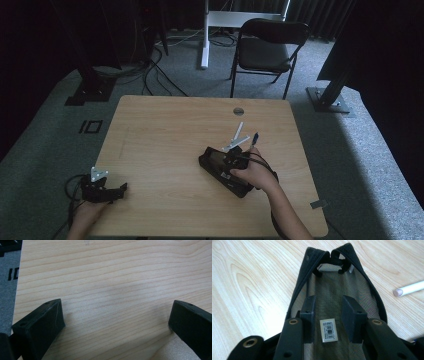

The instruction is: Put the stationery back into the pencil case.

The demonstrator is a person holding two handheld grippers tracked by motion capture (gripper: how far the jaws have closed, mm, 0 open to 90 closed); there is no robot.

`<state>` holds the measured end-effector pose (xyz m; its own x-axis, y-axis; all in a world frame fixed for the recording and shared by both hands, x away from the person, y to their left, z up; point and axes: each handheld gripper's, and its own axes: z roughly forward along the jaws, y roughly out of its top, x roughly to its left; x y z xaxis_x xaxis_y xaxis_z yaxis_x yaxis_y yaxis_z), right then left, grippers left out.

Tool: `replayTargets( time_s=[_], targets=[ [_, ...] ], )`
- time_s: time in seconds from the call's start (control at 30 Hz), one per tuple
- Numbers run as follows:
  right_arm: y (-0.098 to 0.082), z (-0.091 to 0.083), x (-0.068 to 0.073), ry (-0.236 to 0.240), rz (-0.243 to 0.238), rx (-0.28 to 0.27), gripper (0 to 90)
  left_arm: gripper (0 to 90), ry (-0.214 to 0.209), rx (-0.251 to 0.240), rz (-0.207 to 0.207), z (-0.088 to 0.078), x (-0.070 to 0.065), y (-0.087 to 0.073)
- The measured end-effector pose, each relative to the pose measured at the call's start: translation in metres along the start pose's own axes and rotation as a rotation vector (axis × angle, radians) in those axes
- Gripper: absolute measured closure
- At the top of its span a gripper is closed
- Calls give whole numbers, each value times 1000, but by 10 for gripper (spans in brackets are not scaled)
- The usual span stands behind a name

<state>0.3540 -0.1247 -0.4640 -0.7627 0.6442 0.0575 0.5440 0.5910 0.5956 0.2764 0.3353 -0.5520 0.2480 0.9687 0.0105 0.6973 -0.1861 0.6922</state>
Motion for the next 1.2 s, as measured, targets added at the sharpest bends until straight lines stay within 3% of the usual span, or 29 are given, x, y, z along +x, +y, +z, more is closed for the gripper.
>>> replayTargets(
  time_s=[0.13,0.47,0.87,1.07,1.2],
  targets=[
    [0,-7,-1,12,-23,-24,633,1,0,0,0,0,0,0],
    [0,-31,-14,-7,28,-122,635,1,0,0,1,0,0,0],
    [-4,-37,-32,-73,121,-199,633,1,0,0,0,0,0,0],
    [-9,-33,-46,-142,160,-241,615,1,0,0,0,0,0,0],
    [-15,-27,-57,-182,188,-226,615,1,0,0,0,0,0,0]
  ],
)
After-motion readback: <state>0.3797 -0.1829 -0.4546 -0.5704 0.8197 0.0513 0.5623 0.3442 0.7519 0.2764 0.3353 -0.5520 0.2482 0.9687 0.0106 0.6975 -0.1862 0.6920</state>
